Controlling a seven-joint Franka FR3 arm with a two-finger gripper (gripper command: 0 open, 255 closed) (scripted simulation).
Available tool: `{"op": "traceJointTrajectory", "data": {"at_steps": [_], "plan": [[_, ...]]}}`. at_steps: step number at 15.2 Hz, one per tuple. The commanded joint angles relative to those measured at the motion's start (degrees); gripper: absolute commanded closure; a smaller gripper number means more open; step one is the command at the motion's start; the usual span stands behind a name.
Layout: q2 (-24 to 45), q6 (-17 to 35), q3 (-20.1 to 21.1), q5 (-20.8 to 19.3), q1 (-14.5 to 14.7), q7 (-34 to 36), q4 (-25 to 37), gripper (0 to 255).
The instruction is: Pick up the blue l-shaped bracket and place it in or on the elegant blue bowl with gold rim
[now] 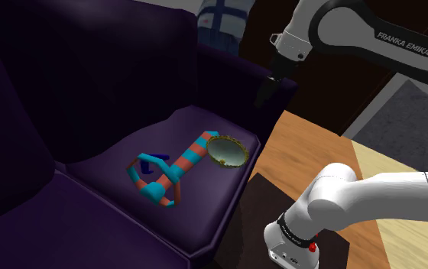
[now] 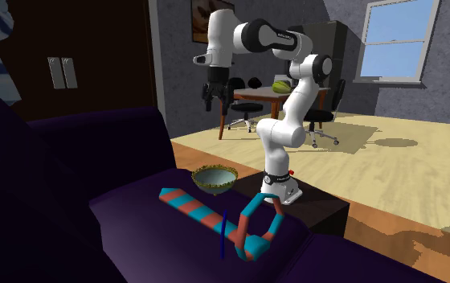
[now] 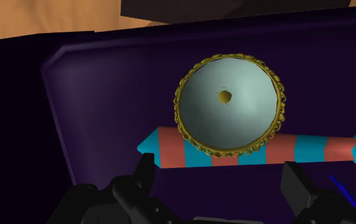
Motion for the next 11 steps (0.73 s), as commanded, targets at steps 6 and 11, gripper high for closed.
{"op": "traceJointTrajectory", "data": {"at_steps": [6, 11], "plan": [[8.7, 4.6, 3.1, 0.6, 3.0, -0.9, 1.9, 0], [17.8, 8.5, 6.2, 0.7, 5.5, -1.6, 4.9, 0]]}}
